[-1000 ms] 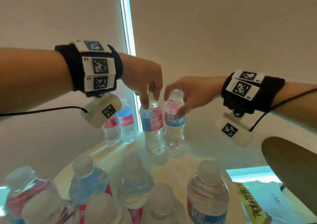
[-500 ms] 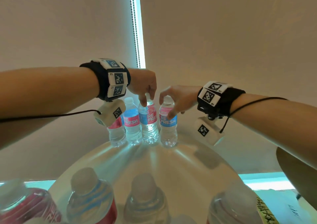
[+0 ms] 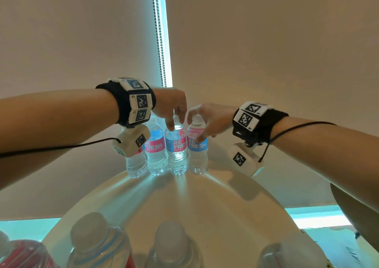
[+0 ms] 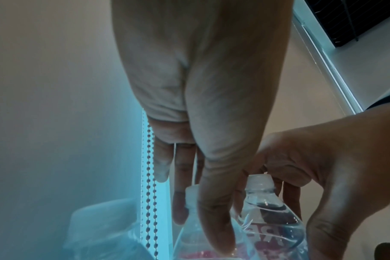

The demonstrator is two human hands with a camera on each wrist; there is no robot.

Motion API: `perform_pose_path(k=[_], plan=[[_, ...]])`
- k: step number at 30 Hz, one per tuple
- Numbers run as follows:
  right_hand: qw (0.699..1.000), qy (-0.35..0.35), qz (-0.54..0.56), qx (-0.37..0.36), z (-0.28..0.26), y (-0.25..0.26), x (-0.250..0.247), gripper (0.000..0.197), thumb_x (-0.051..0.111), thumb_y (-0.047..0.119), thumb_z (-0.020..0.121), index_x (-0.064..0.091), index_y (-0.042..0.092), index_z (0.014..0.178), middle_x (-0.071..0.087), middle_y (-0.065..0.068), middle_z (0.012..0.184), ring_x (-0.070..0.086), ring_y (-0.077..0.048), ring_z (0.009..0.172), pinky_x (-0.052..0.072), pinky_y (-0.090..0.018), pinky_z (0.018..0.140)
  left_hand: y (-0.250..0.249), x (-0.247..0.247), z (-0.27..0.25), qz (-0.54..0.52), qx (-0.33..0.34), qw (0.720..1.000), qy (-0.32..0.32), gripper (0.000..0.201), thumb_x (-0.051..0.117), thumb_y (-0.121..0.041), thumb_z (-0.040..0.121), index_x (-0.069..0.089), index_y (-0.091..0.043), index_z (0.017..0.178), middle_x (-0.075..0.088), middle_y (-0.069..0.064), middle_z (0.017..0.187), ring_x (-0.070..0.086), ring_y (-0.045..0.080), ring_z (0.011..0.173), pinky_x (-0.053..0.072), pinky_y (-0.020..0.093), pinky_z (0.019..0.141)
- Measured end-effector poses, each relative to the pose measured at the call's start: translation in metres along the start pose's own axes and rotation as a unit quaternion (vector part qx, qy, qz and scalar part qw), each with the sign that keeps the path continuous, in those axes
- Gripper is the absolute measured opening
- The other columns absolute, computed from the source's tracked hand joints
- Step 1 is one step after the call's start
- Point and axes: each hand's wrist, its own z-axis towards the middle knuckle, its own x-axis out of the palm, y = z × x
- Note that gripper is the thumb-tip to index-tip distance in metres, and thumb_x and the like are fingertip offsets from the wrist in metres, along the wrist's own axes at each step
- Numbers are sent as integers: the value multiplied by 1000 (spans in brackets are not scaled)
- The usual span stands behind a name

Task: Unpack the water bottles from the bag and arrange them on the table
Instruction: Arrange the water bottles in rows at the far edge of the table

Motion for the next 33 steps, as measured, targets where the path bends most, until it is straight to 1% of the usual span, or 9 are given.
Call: perform_pose_path(k=[7, 12, 14, 16, 19, 22, 27, 30, 33], plan=[[1000, 0, 10, 1, 0, -3, 2, 57, 84, 22, 76, 55, 21, 126, 54, 5, 91, 62, -12, 61, 54, -25, 56, 0, 1, -4, -11, -8, 1000, 2, 43, 86, -22, 73, 74, -22, 114, 72, -3, 117, 62, 10, 104, 42, 25, 93], [1000, -14, 7, 2, -1, -5, 2, 81, 88, 24, 71, 44, 23, 140, 58, -3, 111, 64, -11, 58, 56, -26, 55, -1, -9, -23, -34, -21, 999, -19, 66, 88, -31, 70, 62, -26, 131, 66, 0, 129, 63, 19, 117, 46, 40, 107], [1000, -13, -7, 3, -3, -5, 0, 86, 90, 30, 67, 44, 23, 139, 62, -5, 117, 69, -18, 72, 60, -33, 67, -1, -18, -40, -32, -28, 998, -48, 65, 86, -34, 71, 61, -27, 131, 66, 2, 130, 62, 19, 119, 45, 40, 107], [998, -35, -47, 1, -9, -2, -7, 86, 89, 38, 66, 45, 22, 139, 61, -6, 125, 65, -22, 94, 55, -37, 87, 0, -31, -62, -25, -35, 996, -81, 59, 84, -38, 73, 64, -28, 127, 67, 1, 128, 63, 18, 117, 47, 39, 105], [992, -90, -80, -24, -24, 14, -27, 78, 83, 43, 73, 47, 21, 139, 57, -8, 133, 53, -16, 101, 43, -30, 87, 2, -51, -104, -19, -53, 992, -111, 50, 82, -45, 72, 67, -32, 118, 70, -5, 118, 67, 16, 107, 50, 41, 101], [984, -132, -90, -72, -46, 43, -49, 64, 80, 45, 75, 54, 26, 130, 58, -4, 130, 58, -18, 105, 45, -31, 83, -1, -65, -152, -21, -73, 988, -137, 46, 79, -48, 72, 68, -35, 115, 70, -12, 109, 68, 12, 101, 50, 43, 101], [983, -64, -68, -158, -87, 111, -75, 45, 81, 48, 70, 66, 34, 110, 68, 10, 111, 69, -10, 96, 59, -33, 80, -8, -70, -228, -52, -101, 983, -147, 40, 77, -47, 74, 68, -38, 112, 71, -19, 103, 69, 4, 95, 50, 39, 98], [976, 14, -65, -205, -105, 154, -79, 53, 74, 60, 62, 66, 37, 110, 70, 15, 104, 72, -4, 89, 59, -24, 73, -11, -62, -267, -85, -118, 982, -122, 42, 74, -52, 68, 68, -41, 109, 72, -23, 101, 70, -1, 93, 52, 35, 94], [963, 84, -60, -249, -114, 189, -71, 50, 75, 57, 66, 65, 41, 112, 72, 16, 101, 73, -1, 85, 60, -23, 72, -9, -45, -298, -133, -125, 980, -73, 27, 75, -47, 72, 71, -40, 97, 73, -26, 99, 74, 5, 90, 58, 37, 86]])
